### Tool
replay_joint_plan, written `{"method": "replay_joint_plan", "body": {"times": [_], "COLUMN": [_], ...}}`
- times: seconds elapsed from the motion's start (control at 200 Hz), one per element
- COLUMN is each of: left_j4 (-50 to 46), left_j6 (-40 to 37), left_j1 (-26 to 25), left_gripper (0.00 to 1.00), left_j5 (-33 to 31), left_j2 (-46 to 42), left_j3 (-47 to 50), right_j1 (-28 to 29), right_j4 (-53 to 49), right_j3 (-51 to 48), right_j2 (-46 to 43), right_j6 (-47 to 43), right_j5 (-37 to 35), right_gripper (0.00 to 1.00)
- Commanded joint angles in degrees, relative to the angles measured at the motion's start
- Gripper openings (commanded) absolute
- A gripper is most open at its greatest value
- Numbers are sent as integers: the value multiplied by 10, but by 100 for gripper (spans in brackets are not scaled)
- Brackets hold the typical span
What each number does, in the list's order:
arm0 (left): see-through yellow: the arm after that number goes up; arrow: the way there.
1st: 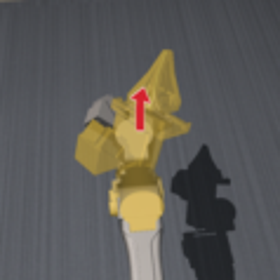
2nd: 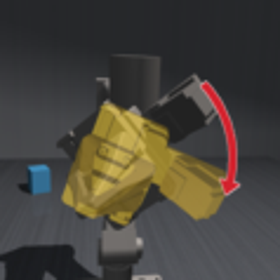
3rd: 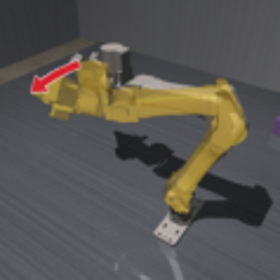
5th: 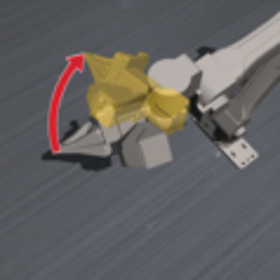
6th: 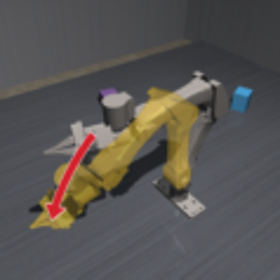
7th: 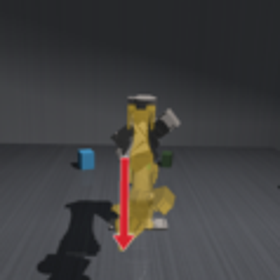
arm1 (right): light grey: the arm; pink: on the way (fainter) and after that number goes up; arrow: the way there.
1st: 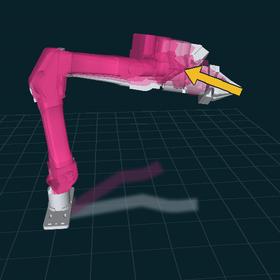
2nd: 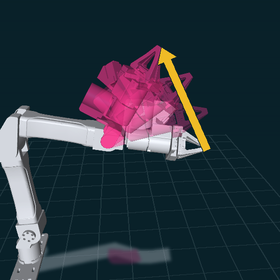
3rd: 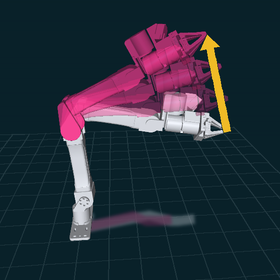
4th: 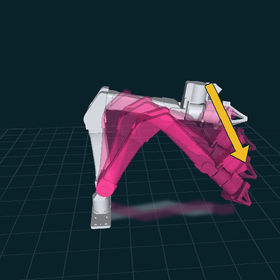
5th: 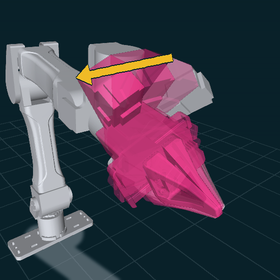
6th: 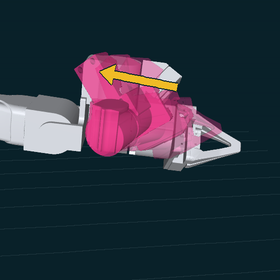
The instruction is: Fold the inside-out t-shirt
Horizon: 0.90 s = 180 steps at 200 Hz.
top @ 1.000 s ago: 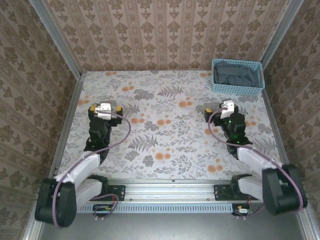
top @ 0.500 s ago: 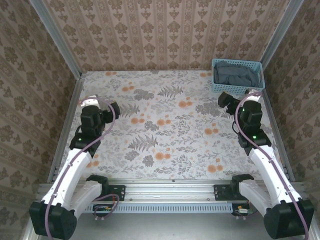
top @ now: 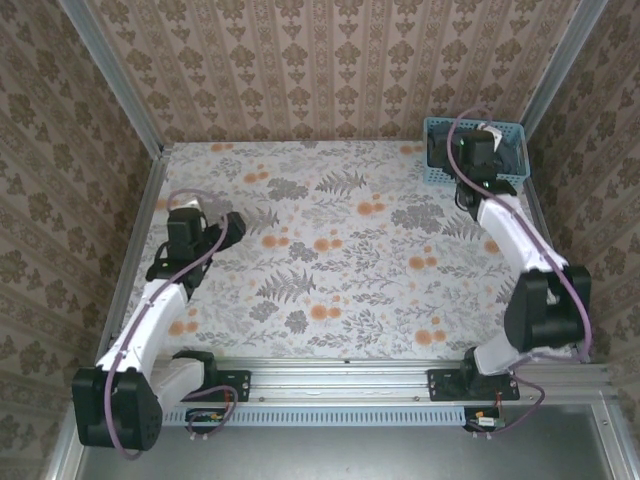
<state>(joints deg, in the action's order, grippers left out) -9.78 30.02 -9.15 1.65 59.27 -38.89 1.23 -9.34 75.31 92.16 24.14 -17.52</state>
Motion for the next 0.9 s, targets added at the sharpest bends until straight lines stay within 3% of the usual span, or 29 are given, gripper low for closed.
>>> {"method": "replay_joint_plan", "body": {"times": [0.0,0.33,0.895], "left_j4": [30,64,97], "left_j6": [-12,-29,-28], "left_j1": [-19,-47,-48], "left_gripper": [100,100,100], "left_j5": [28,32,48], "left_j2": [9,34,99], "left_j3": [-25,-14,-36], "right_j1": [-26,-63,-87], "right_j4": [-69,-225,-365], "right_j3": [99,400,717], "right_j2": [85,344,604], "right_j6": [-10,-25,-28], "right_j5": [-40,-62,-58], "right_gripper": [100,100,100]}}
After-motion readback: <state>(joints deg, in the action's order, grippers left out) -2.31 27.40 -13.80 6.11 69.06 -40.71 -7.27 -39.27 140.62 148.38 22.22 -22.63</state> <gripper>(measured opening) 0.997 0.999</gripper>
